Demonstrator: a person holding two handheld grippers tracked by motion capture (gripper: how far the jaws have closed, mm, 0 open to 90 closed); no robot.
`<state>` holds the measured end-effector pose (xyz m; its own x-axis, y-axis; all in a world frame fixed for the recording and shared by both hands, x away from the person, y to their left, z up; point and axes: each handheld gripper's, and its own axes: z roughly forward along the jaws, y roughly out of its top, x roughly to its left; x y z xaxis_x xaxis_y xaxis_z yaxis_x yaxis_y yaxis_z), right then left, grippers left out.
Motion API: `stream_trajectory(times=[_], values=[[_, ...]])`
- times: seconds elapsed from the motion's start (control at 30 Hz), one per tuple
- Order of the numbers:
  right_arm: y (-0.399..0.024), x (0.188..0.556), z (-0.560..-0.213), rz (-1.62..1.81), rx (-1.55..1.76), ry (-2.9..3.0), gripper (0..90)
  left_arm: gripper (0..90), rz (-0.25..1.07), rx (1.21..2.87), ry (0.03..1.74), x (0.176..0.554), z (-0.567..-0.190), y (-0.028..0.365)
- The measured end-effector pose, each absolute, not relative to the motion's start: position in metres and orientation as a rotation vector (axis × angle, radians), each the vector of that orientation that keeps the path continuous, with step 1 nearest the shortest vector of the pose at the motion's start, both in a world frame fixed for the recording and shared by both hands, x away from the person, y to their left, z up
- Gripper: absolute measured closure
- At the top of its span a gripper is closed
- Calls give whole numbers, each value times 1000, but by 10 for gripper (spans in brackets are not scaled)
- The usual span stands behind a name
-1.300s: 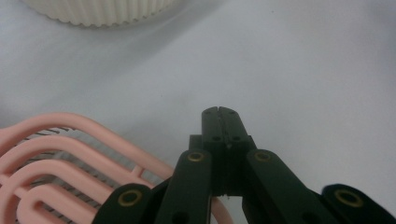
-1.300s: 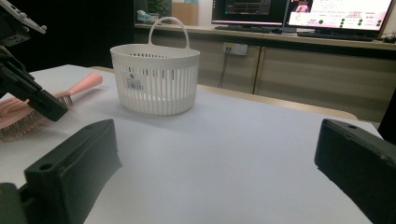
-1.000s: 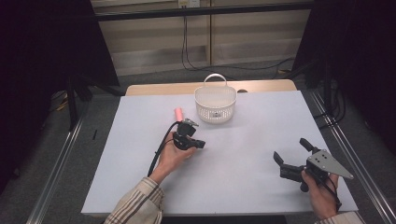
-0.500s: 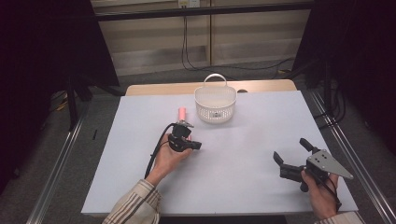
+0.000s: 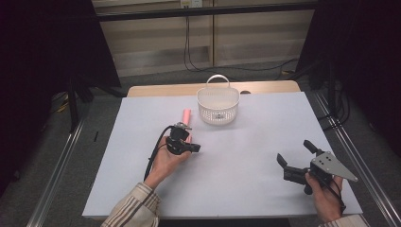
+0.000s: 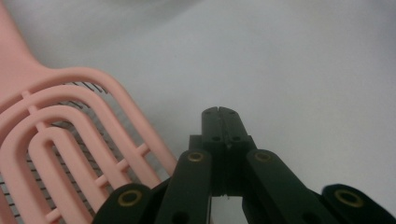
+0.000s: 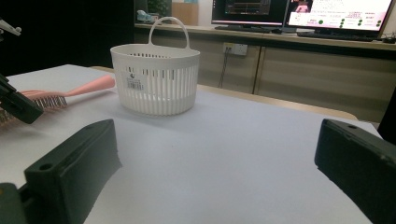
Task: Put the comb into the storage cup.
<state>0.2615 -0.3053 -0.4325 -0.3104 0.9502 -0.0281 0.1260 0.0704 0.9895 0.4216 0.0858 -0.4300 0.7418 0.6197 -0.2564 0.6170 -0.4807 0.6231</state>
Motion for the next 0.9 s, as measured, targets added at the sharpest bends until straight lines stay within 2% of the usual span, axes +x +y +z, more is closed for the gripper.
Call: stream_trajectory(times=[0.9], values=[[-305, 262, -433, 1328, 1101, 1570, 0, 900, 28, 2226, 946, 419, -427, 97]])
